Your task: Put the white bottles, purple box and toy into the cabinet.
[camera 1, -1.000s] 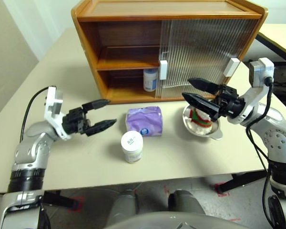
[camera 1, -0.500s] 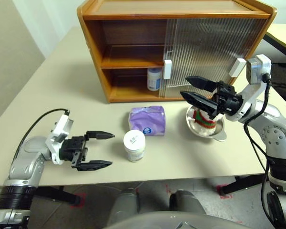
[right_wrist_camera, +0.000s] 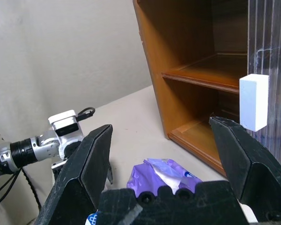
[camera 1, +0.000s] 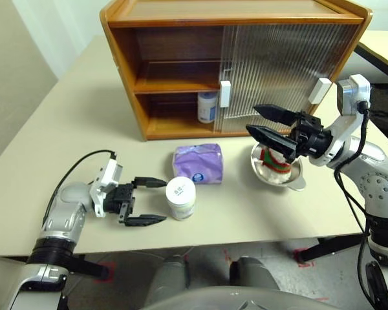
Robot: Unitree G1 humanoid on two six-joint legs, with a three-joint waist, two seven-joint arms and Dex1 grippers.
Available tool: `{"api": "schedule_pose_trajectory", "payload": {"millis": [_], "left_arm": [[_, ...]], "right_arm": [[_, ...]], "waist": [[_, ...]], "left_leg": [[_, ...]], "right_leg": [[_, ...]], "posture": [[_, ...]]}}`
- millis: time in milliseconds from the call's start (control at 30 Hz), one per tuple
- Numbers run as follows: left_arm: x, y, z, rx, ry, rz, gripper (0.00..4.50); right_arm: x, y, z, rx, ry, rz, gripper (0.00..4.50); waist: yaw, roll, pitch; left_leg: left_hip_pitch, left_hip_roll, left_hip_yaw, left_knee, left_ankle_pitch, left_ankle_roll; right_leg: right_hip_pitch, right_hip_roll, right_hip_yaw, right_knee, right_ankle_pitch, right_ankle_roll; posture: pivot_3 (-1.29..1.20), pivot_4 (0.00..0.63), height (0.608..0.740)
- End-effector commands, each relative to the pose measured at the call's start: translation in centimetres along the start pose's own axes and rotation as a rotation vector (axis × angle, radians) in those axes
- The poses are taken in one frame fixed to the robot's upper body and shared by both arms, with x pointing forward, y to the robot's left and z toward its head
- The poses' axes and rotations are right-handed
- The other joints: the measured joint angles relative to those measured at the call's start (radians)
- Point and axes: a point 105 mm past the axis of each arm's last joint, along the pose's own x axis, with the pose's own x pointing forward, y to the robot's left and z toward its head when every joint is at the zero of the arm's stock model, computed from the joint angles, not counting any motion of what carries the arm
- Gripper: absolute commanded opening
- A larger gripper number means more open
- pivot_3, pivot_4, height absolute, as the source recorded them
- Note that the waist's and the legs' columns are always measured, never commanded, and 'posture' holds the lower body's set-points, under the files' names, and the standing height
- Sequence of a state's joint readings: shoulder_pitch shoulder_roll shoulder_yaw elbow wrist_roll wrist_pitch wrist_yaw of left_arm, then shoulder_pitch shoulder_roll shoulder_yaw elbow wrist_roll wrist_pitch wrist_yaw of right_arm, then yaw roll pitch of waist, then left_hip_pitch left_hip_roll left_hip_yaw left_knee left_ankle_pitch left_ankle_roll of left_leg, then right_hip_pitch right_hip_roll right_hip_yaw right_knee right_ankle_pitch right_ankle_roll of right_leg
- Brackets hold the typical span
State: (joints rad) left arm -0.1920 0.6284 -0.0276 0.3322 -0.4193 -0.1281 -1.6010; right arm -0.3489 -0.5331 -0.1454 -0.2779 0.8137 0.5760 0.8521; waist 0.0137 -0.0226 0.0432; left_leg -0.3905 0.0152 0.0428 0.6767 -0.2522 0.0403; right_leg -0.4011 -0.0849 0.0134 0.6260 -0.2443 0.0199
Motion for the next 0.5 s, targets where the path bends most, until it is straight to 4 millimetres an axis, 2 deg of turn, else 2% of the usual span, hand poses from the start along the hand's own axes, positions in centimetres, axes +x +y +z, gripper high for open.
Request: {"api": "schedule_pose_trajectory", "payload": {"millis": [33,500], "left_arm": [[0.8,-0.2,-0.5,-0.001,0.013,-0.033,4.47],[2.6,0.2,-1.0,-0.017,-0.030,-0.039,4.47]], "right_arm": [[-0.4,0.1,0.5,-0.011,-0.010,-0.007,4.50],[-0.6,0.1,0.6,-0.019,-0.007,-0.021,4.50]], "waist": [[-0.001,0.000,0.000],[-0.014,0.000,0.000]], "left_leg": [[0.000,0.000,0.000,0.000,0.000,0.000],[0.000,0.000,0.001,0.001,0.001,0.002]], "right_leg": [[0.000,0.000,0.000,0.000,0.000,0.000],[0.001,0.001,0.000,0.000,0.000,0.001]], "posture": [[-0.01,0.000,0.740],[-0.03,0.000,0.740]]}}
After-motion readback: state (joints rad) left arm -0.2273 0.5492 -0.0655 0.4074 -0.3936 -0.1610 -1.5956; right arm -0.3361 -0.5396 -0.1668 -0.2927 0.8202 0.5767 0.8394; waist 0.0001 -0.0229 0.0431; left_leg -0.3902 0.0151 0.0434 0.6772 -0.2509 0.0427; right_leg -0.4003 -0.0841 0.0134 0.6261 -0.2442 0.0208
